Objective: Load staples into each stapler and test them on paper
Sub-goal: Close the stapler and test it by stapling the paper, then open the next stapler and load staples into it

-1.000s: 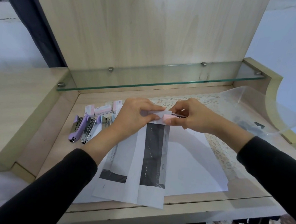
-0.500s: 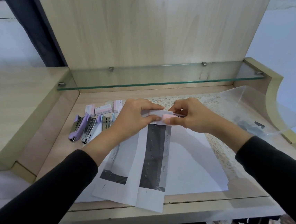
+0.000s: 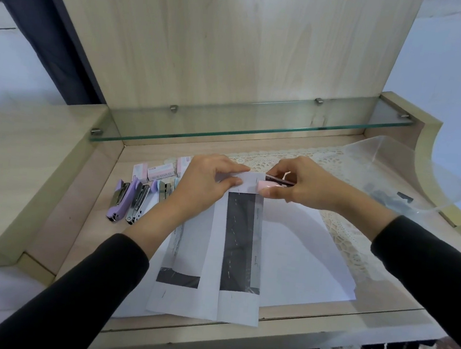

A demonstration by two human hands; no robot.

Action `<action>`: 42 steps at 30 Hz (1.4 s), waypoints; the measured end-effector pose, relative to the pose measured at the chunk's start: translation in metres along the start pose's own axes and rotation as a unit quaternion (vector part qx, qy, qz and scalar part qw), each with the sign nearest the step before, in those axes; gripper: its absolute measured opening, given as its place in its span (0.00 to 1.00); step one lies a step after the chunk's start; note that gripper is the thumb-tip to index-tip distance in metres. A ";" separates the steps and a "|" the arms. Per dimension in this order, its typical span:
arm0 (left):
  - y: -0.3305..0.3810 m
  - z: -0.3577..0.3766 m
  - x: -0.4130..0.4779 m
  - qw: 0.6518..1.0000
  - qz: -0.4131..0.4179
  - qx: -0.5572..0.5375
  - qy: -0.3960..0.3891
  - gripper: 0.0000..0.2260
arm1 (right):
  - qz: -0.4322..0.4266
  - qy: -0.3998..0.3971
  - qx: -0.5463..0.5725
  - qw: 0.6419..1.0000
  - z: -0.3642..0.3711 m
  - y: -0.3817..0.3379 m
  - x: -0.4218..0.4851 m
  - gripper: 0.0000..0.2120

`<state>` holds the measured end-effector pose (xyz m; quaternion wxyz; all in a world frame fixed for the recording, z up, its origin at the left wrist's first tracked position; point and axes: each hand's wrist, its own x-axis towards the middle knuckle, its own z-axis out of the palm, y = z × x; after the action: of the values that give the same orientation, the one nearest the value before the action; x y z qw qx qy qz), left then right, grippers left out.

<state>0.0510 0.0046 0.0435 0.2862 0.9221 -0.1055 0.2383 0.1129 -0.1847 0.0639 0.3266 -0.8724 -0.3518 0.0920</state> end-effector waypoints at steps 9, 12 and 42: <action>-0.008 0.008 0.000 0.999 -0.033 0.001 -0.013 0.12 | 0.035 0.045 -0.061 0.997 -0.010 0.038 -0.016 0.18; -0.010 0.012 0.001 0.998 -0.065 -0.015 -0.016 0.12 | 0.065 0.084 -0.098 0.989 -0.012 0.055 -0.018 0.19; -0.039 -0.044 -0.055 0.977 -0.191 0.093 -0.006 0.11 | -0.037 -0.016 -0.169 0.985 0.051 -0.002 -0.041 0.24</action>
<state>-0.0009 0.0648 0.0293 0.2391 0.9491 0.0936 0.1824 0.0618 -0.1853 0.0227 0.1723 -0.8999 -0.3992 0.0332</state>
